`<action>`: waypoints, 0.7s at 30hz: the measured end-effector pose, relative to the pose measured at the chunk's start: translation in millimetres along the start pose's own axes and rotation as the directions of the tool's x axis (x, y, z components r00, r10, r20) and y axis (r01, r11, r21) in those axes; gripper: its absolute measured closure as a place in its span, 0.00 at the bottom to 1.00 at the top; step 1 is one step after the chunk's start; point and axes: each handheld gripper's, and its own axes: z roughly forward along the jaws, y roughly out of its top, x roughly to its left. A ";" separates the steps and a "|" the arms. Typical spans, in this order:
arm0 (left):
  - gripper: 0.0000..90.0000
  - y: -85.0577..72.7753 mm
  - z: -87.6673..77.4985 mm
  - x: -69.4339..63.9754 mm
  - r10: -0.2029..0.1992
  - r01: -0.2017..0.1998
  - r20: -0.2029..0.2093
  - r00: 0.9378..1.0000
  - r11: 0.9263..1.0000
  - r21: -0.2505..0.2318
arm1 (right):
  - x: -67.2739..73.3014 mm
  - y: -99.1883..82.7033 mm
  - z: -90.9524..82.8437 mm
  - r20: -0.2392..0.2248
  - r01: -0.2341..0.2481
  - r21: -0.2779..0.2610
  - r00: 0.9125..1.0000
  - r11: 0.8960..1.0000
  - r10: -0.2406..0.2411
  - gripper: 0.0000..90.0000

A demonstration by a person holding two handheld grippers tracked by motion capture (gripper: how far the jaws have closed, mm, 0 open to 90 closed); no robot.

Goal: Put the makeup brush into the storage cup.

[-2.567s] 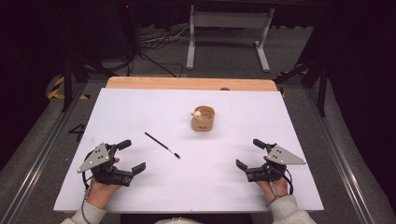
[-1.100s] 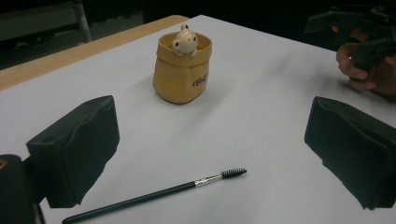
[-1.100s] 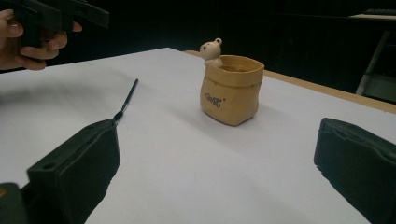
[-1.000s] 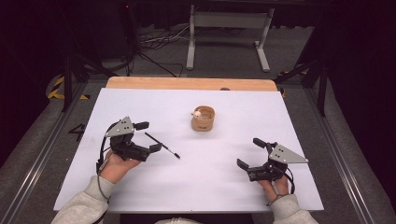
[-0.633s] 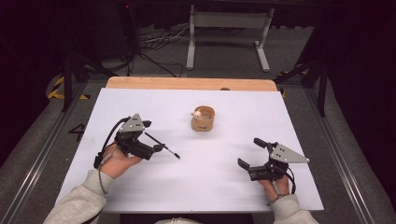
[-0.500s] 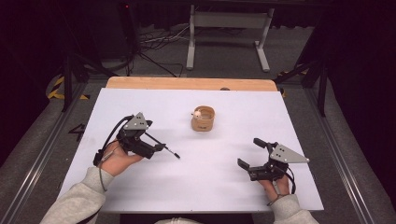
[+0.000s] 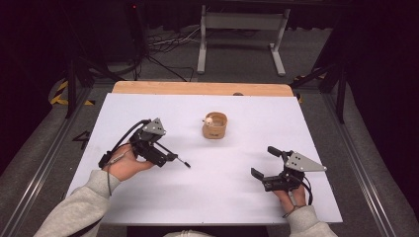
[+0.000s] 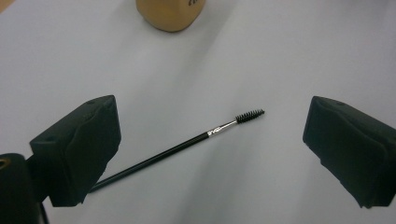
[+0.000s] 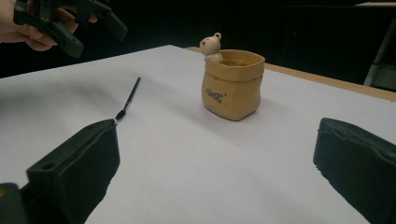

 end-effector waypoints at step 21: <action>0.08 12.7 17.6 8.1 0.039 -0.041 0.015 0.999 0.973 0.228 | -1.2 -1.0 1.5 -0.006 -0.021 0.011 1.000 1.000 0.021 0.01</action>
